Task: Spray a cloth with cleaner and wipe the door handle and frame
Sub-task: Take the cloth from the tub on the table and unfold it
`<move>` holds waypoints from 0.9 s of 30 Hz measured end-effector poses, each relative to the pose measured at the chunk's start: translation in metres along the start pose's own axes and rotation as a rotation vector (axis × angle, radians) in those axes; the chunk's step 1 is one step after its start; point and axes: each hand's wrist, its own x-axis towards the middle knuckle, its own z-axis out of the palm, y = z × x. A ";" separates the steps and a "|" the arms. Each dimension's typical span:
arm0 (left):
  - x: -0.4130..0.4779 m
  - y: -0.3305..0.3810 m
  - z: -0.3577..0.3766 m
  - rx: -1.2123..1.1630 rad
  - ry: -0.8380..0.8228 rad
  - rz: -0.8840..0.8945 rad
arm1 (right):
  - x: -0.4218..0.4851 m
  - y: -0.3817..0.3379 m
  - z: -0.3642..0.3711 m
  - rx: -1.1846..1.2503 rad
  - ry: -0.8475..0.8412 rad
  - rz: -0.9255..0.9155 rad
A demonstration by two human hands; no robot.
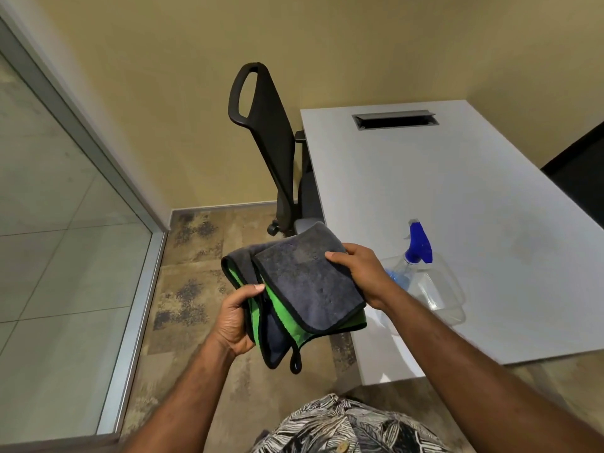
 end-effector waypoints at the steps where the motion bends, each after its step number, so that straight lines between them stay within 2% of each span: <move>1: -0.001 0.000 0.001 0.000 0.002 -0.001 | 0.001 0.001 -0.001 -0.052 0.008 -0.026; 7: 0.000 -0.003 0.009 -0.004 0.045 -0.017 | 0.000 0.015 -0.008 -0.239 0.061 -0.083; 9: 0.001 -0.004 0.014 -0.006 0.060 -0.030 | -0.006 0.021 -0.007 -0.367 0.101 -0.095; 11: 0.002 -0.005 0.019 -0.021 0.062 -0.029 | -0.013 0.027 0.000 -0.455 0.132 -0.180; 13: 0.004 -0.007 0.025 -0.032 0.054 -0.027 | -0.021 0.029 0.016 -0.440 0.052 -0.243; 15: 0.005 -0.011 0.031 -0.038 0.048 -0.040 | -0.026 0.030 0.032 -0.365 -0.057 -0.196; 17: 0.005 -0.013 0.035 -0.039 0.050 -0.052 | -0.026 0.033 0.042 -0.345 -0.085 -0.192; 23: 0.002 -0.010 0.041 -0.003 0.094 -0.031 | -0.009 0.043 0.043 -0.417 0.084 -0.137; 27: 0.000 -0.006 0.044 0.178 0.170 -0.042 | 0.002 0.040 0.036 -0.396 0.229 -0.113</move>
